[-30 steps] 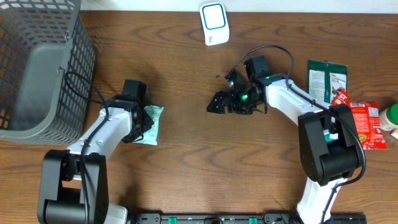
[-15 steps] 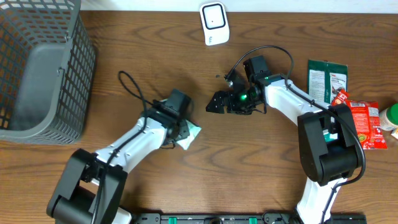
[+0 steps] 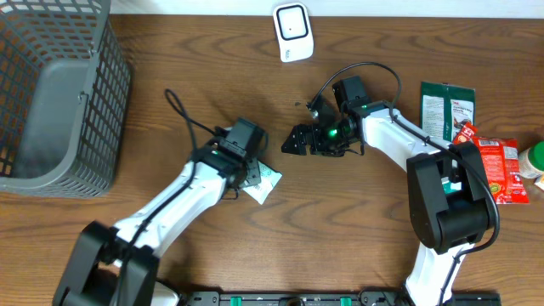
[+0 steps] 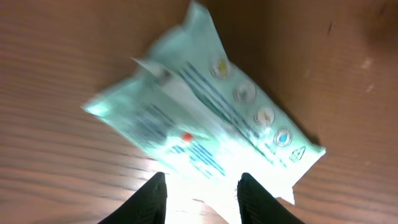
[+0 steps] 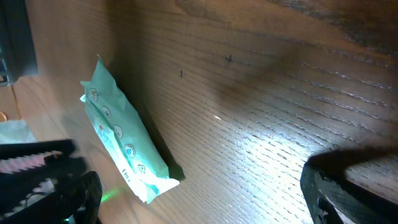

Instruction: Scan the item barcode

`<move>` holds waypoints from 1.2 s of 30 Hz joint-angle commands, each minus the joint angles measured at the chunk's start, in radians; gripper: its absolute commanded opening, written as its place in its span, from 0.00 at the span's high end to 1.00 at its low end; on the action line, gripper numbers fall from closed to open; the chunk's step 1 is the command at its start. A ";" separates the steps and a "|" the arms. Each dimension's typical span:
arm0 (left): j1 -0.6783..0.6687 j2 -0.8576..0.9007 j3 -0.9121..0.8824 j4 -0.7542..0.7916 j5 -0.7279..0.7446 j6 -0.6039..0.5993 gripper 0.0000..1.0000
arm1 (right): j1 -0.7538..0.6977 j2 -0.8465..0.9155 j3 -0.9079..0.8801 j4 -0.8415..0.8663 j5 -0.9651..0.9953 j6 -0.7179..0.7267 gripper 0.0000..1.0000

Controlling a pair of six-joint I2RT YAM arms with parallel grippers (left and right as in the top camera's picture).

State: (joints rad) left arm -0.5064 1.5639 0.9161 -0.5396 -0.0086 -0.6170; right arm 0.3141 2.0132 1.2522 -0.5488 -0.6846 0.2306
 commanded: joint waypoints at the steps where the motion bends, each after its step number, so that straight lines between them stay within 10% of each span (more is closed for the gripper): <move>1: 0.048 -0.020 0.020 -0.059 -0.117 -0.092 0.68 | 0.023 0.035 -0.039 -0.013 0.089 0.015 0.01; 7: 0.102 0.106 -0.012 -0.040 -0.115 -0.144 0.81 | 0.081 0.035 -0.039 0.035 0.097 0.016 0.05; 36: 0.037 0.194 -0.012 0.129 0.072 -0.143 0.72 | 0.165 0.035 -0.044 -0.014 0.066 0.054 0.34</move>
State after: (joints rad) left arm -0.4541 1.7340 0.9131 -0.4000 0.0463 -0.7589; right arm 0.4583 2.0113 1.2346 -0.5667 -0.6510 0.2588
